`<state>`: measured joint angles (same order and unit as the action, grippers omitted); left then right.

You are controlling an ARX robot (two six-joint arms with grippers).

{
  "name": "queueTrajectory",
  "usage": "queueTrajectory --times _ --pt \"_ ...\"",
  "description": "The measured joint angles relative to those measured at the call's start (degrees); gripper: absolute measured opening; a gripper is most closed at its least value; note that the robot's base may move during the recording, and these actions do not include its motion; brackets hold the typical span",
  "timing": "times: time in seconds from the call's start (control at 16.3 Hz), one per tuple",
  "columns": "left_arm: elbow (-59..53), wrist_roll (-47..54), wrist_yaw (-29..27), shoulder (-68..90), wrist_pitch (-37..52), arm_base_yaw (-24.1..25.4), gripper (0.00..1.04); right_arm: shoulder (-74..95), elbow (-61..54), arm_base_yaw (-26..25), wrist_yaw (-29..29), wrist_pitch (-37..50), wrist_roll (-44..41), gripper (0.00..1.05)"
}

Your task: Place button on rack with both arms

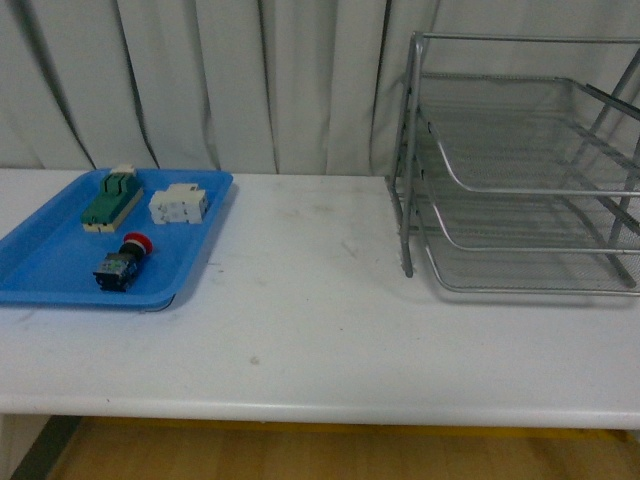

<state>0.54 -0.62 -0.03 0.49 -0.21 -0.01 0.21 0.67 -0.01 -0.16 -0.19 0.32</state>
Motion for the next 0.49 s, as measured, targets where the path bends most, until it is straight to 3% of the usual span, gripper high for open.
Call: queueTrajectory --times 0.49 --pt "0.0 0.0 0.0 0.0 0.0 0.0 0.98 0.0 0.0 0.0 0.0 0.0 0.0 0.98"
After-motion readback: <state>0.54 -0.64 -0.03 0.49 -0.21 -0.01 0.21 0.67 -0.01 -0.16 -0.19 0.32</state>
